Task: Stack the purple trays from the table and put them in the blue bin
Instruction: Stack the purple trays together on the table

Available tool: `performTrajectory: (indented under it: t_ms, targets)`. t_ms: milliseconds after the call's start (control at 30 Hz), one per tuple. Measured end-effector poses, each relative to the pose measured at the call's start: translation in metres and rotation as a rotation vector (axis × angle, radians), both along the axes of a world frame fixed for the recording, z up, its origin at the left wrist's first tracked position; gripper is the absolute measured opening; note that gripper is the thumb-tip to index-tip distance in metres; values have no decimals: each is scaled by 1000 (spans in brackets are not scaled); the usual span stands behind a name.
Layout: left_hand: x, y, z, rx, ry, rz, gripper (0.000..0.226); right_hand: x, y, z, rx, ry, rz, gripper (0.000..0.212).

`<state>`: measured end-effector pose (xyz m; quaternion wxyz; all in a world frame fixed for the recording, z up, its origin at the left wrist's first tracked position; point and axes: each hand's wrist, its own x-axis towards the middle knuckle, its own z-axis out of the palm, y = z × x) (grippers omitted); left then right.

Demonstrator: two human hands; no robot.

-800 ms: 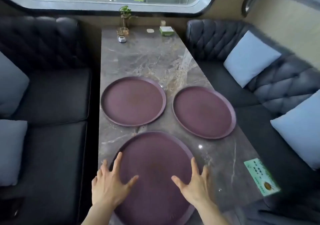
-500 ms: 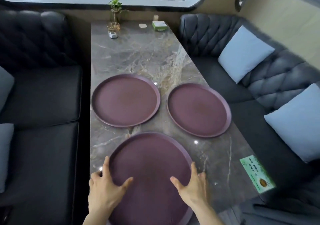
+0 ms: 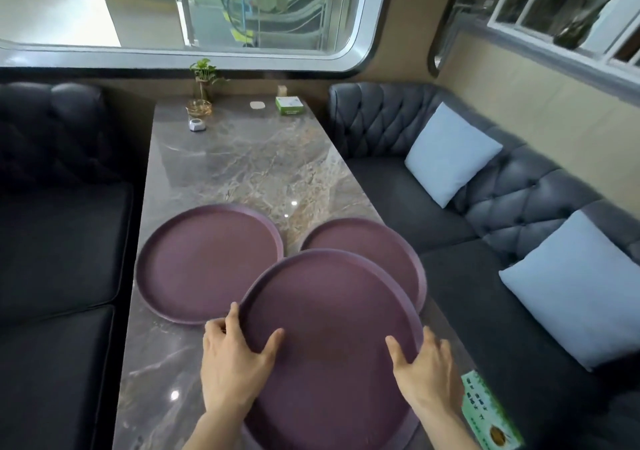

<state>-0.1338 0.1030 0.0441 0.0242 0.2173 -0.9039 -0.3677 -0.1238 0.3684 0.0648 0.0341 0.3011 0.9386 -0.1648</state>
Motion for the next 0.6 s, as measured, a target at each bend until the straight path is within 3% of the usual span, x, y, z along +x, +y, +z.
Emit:
performTrajectory:
  t_ms: [233,600]
  targets:
    - [-95,60,10,58,-4,-75,91,-98,70,1,-20,55,-1,82]
    - [-181,114,-46,60,-146,-60,77,-223,127,-50,-105,-43,98,81]
